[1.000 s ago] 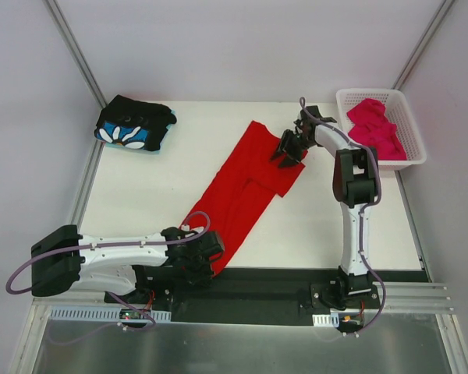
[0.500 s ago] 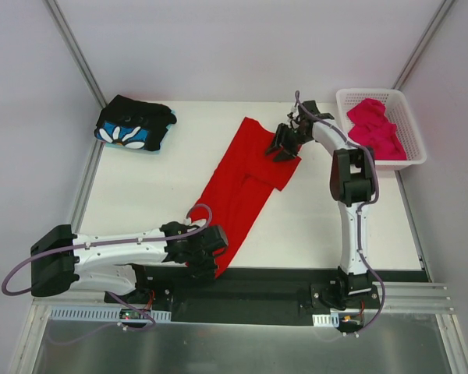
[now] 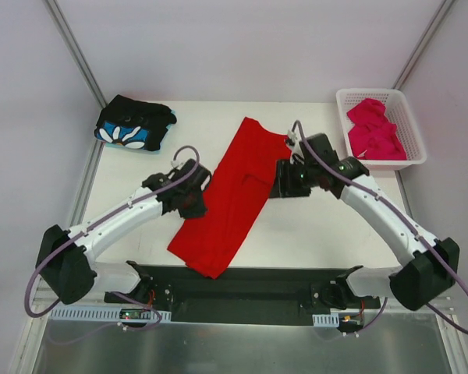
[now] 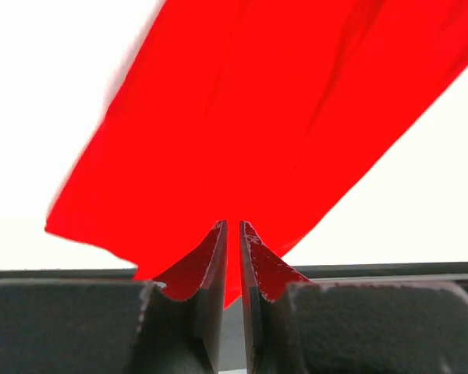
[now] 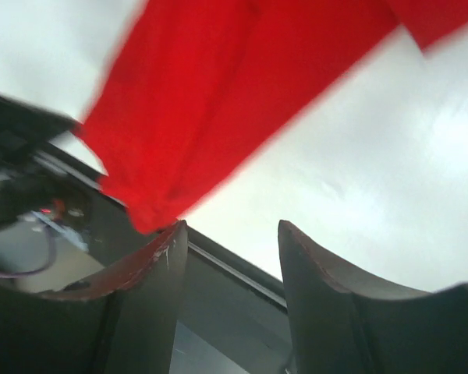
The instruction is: Fold and stack the t-shirts
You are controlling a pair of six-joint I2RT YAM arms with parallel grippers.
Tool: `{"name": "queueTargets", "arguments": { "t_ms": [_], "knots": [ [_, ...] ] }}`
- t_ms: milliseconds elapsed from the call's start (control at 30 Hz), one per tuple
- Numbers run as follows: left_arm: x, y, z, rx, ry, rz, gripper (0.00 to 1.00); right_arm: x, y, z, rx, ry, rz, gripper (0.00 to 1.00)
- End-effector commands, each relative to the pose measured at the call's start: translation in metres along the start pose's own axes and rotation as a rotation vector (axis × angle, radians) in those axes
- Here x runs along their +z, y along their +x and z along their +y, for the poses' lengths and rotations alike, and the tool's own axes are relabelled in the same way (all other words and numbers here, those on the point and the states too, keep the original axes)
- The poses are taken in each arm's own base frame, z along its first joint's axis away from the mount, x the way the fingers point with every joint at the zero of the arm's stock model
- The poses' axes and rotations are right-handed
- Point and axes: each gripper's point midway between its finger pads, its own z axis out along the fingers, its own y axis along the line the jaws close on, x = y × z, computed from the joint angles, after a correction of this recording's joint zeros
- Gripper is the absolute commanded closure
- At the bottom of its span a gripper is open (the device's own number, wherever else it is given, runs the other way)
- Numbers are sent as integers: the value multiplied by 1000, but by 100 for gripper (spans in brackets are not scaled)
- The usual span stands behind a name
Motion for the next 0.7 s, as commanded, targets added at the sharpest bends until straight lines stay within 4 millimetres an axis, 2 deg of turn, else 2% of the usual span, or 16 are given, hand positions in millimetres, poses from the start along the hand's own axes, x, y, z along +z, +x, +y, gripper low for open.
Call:
{"name": "queueTargets", "arguments": {
  "t_ms": [0, 33, 100, 133, 200, 233, 267, 333, 367, 467, 533, 567, 633, 667],
  "knots": [
    [-4, -60, -15, 114, 104, -57, 89, -1, 76, -65, 40, 305, 102, 47],
    [-4, -65, -27, 120, 172, -45, 89, -12, 80, -64, 37, 303, 66, 47],
    [4, -81, -39, 166, 213, -22, 87, -20, 90, -66, 45, 333, 50, 47],
    [5, -80, -53, 196, 282, 29, 87, -26, 94, -69, 46, 352, 25, 47],
    [22, -94, -73, 287, 329, 79, 87, -30, 100, -67, 36, 370, 4, 47],
    [23, -94, -87, 316, 392, 119, 86, -30, 103, -66, 28, 375, -3, 47],
    [32, -103, -102, 333, 423, 138, 86, -30, 107, -58, 6, 361, -10, 47],
    [37, -110, -118, 371, 478, 160, 85, -28, 110, -47, -43, 355, -9, 46],
    [36, -110, -139, 388, 573, 206, 84, -25, 114, -47, -58, 378, 8, 46],
    [41, -116, -163, 434, 681, 244, 84, -17, 121, -32, -113, 381, 30, 46],
    [44, -122, -170, 451, 699, 238, 84, -15, 127, -24, -145, 375, 39, 46],
    [53, -122, -169, 455, 692, 250, 84, -14, 128, -22, -156, 379, 34, 46],
    [56, -128, -173, 456, 697, 246, 84, -12, 132, -13, -185, 364, 36, 46],
    [64, -128, -171, 455, 690, 255, 83, -10, 133, -9, -197, 349, 34, 46]
  ]
}}
